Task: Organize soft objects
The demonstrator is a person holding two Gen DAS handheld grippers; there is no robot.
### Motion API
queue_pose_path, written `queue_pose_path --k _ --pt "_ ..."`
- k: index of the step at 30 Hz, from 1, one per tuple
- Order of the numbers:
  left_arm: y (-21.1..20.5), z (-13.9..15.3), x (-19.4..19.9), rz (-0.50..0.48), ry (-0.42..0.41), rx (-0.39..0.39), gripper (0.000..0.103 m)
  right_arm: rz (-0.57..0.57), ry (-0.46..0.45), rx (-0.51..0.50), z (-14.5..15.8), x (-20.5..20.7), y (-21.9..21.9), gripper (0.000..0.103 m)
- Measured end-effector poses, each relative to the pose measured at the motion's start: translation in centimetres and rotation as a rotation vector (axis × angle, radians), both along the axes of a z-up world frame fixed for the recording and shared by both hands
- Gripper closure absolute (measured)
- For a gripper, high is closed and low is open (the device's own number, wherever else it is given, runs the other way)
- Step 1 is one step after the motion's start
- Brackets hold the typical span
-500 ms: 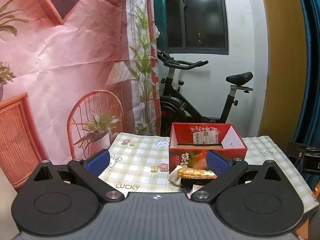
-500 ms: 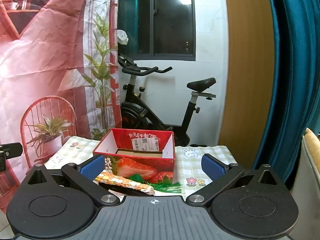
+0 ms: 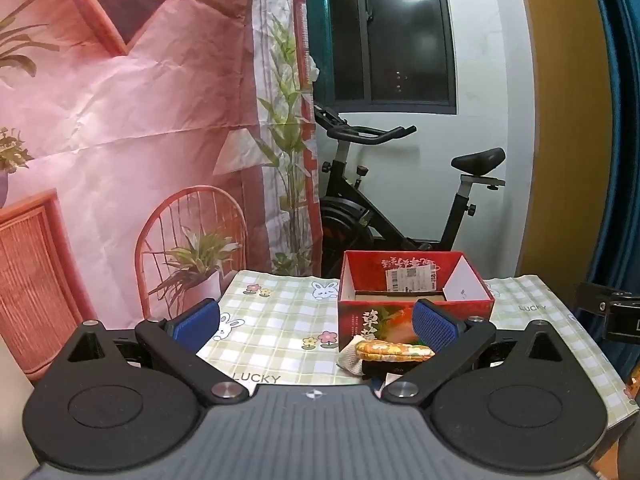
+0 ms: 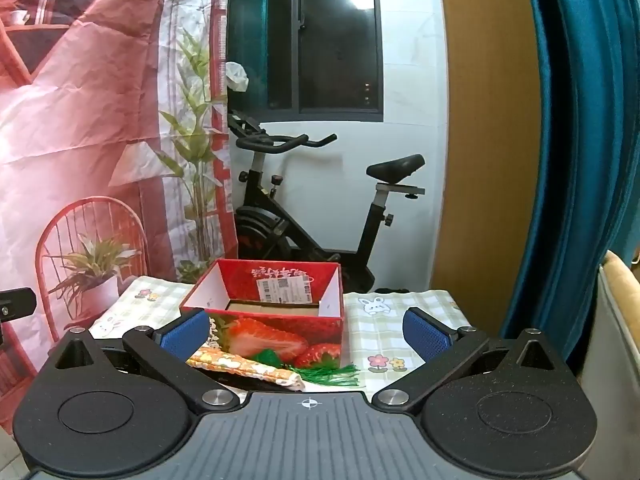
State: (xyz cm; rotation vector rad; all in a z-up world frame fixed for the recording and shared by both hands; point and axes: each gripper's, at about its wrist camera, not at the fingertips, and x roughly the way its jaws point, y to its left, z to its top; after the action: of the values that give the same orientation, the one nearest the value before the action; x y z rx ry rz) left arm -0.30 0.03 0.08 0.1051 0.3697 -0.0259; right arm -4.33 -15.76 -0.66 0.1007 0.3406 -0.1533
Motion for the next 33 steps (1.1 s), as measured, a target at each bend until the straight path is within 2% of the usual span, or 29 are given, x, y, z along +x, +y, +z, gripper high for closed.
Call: queue_pose_path --k 33 --pt "-0.28 -0.09 0.01 -0.006 -0.002 0.002 0.0 -0.006 -0.005 0.009 -0.12 -0.28 0.09 0.0"
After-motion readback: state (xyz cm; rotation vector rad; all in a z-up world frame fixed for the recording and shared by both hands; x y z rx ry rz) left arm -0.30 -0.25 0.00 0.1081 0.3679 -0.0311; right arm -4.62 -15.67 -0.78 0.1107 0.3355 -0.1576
